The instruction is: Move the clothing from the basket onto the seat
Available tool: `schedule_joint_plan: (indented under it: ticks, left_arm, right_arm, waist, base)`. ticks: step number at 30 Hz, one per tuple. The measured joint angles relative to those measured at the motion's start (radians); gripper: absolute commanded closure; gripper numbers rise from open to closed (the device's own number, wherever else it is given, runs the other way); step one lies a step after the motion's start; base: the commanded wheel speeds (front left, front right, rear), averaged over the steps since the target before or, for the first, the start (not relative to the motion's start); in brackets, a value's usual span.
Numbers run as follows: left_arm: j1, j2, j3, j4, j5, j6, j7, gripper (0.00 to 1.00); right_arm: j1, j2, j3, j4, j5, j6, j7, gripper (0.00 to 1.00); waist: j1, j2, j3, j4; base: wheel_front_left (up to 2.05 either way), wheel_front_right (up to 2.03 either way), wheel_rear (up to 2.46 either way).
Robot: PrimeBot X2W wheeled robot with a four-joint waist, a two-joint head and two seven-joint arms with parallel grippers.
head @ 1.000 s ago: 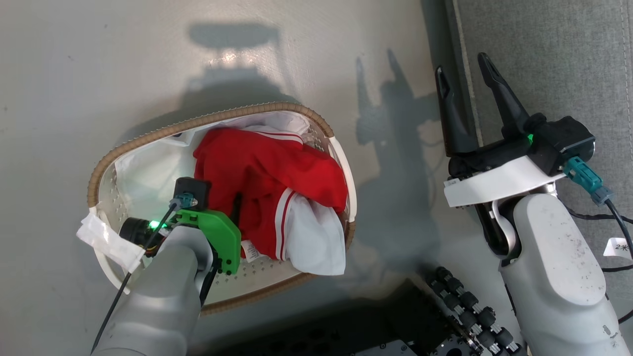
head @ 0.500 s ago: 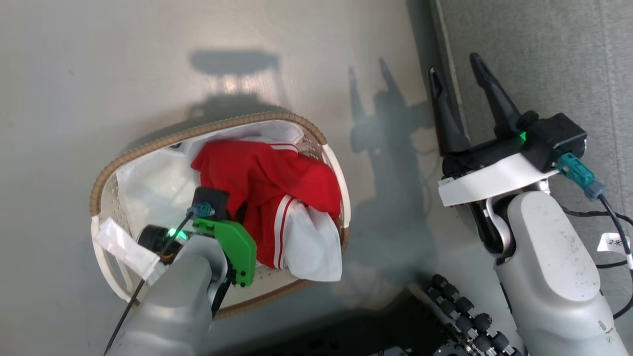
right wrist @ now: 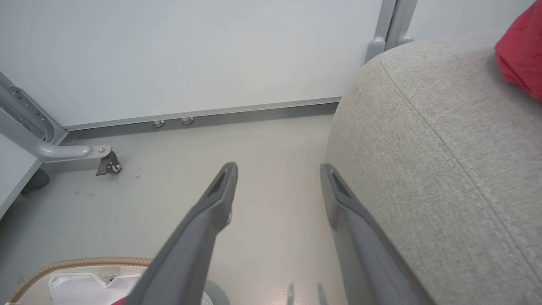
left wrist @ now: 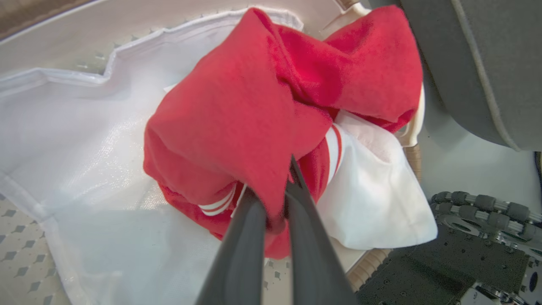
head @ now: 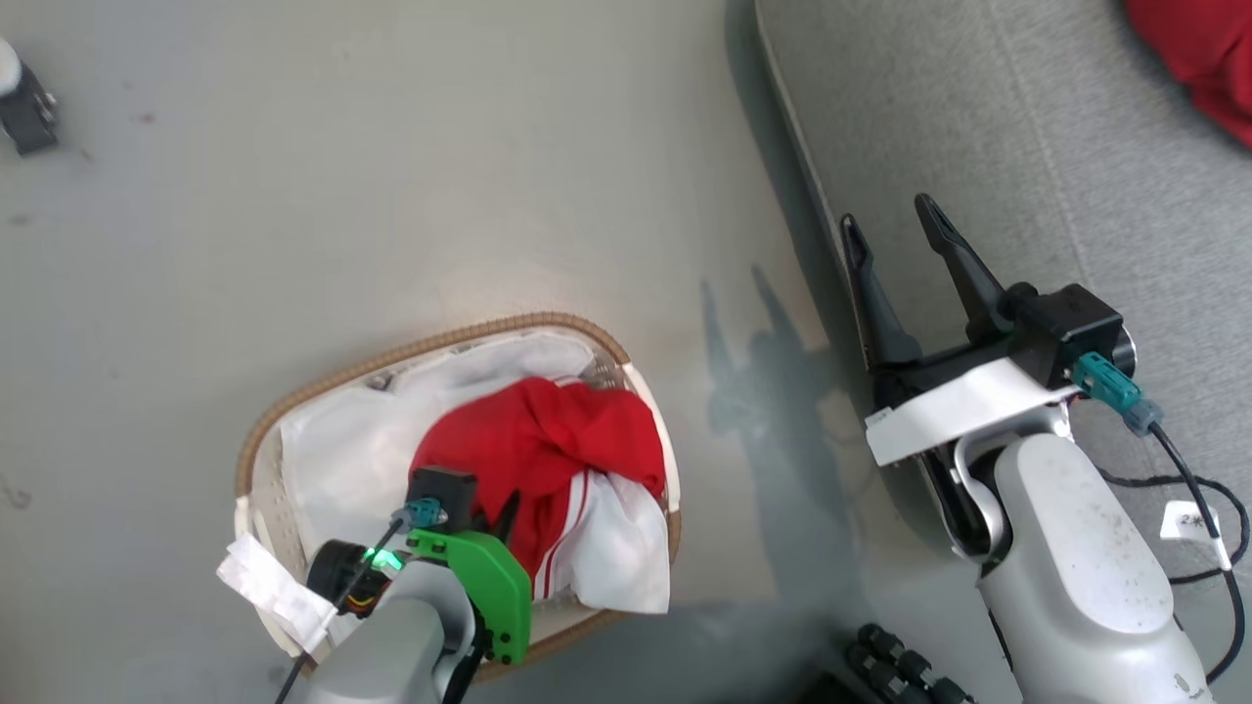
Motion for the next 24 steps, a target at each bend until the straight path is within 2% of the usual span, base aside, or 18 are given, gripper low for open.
schedule_joint_plan:
  ticks: [4,7,17,24]
  left_arm:
    - [0.027,0.002,-0.001,-0.077,-0.005,0.000,-0.003,1.00]
    - [0.053,0.013,0.039,-0.153,0.016,0.000,-0.004,1.00]
    - [0.187,0.029,0.172,-0.392,0.181,0.000,-0.004,1.00]
    - [0.230,0.021,0.195,-0.546,0.264,0.000,-0.004,1.00]
  right_arm:
    - [0.032,-0.001,-0.018,0.013,0.001,0.000,0.000,0.00]
    - [0.055,0.000,-0.016,0.019,0.001,0.000,0.000,0.00]
    - [0.117,0.000,-0.006,0.045,0.030,0.000,0.000,0.00]
    - [0.166,0.000,-0.007,0.070,0.009,0.000,0.000,0.00]
  waist:
    - [0.0000,0.0000,-0.076,0.008]
    - [0.0000,0.0000,-0.129,0.017]
    - [0.0000,0.0000,-0.292,0.056]
    - [0.0000,0.0000,-0.392,0.084]
  base:
    - [0.00,0.00,0.00]
    - [0.00,0.00,0.00]
    - [0.00,0.00,0.00]
    - [0.00,0.00,0.00]
